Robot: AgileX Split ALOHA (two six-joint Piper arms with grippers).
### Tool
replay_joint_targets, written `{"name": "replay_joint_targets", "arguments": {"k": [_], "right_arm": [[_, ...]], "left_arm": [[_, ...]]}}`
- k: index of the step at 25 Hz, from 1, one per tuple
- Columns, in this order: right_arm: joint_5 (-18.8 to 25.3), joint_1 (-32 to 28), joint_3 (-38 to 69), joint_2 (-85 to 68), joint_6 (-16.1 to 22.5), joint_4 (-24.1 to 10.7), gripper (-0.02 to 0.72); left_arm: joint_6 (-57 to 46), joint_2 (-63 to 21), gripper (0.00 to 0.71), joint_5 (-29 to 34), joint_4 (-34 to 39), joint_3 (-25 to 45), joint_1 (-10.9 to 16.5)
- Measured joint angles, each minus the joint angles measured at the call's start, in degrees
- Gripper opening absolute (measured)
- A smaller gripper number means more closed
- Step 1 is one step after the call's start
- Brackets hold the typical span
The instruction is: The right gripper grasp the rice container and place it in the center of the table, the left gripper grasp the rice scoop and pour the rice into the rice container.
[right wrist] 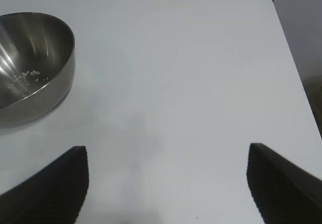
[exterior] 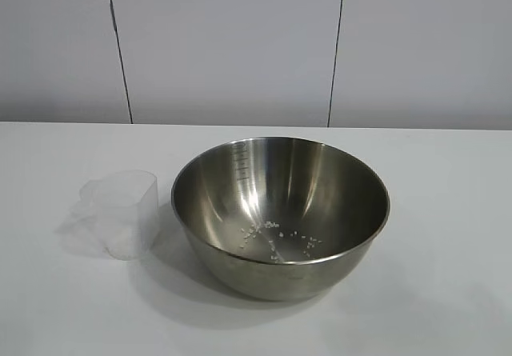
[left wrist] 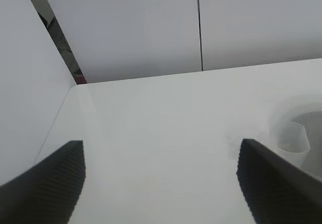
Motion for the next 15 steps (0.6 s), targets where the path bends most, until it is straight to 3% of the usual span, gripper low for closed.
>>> {"name": "replay_joint_targets", "arguments": {"k": [9, 15], "right_arm": [[0.0, 0.0, 0.0, 0.0, 0.0, 0.0, 0.588], [0.0, 0.0, 0.0, 0.0, 0.0, 0.0, 0.588]], "left_arm": [[-7.5, -8.4, 0.601, 11.4, -0.2, 6.4, 0.0], [-9.7, -12.1, 0.601, 13.4, -0.2, 11.6, 0.0]]}}
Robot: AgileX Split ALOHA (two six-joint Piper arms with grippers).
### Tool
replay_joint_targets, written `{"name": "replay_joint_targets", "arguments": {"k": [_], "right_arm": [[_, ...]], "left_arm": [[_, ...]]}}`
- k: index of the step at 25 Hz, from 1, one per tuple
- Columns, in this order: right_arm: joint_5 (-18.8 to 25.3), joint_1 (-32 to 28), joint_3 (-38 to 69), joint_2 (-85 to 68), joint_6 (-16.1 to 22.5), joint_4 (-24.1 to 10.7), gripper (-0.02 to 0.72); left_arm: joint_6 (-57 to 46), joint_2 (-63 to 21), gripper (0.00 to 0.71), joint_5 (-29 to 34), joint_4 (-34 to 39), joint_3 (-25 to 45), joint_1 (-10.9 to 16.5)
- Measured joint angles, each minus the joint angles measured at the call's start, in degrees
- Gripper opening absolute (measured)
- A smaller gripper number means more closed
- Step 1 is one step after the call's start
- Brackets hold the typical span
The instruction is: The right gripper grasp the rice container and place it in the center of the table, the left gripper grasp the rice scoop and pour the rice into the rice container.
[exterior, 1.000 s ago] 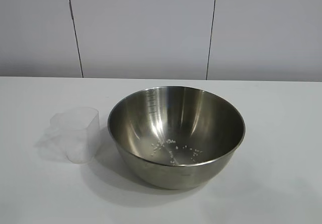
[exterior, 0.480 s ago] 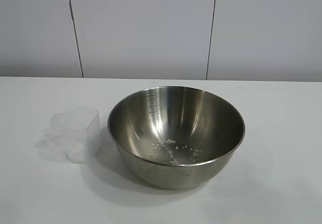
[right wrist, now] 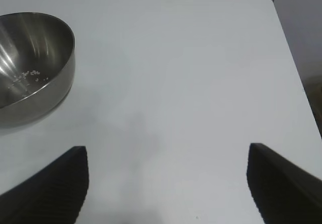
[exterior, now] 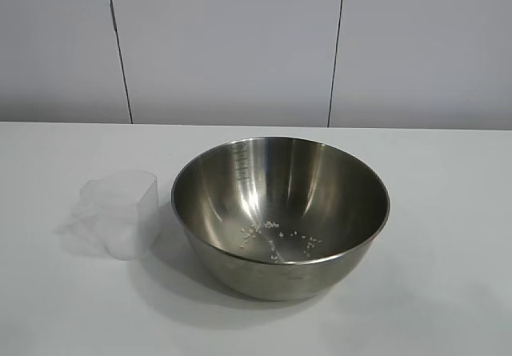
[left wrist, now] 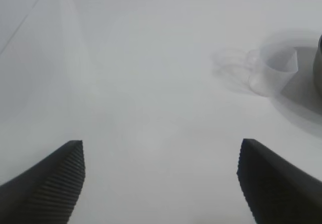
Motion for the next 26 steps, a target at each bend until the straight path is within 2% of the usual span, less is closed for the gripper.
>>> {"name": "replay_joint_targets", "arguments": {"k": [4, 19, 26], "right_arm": [[0.0, 0.0, 0.0, 0.0, 0.0, 0.0, 0.588], [0.0, 0.0, 0.0, 0.0, 0.0, 0.0, 0.588], [0.0, 0.0, 0.0, 0.0, 0.0, 0.0, 0.588]], "left_arm": [[-1.2, -0.7, 0.601, 0.1, 0.0, 2.1, 0.0], [-1.1, -2.2, 0.601, -0.6, 0.1, 2.2, 0.0], [-0.1, -2.2, 0.601, -3.7, 0.1, 4.1, 0.0]]}}
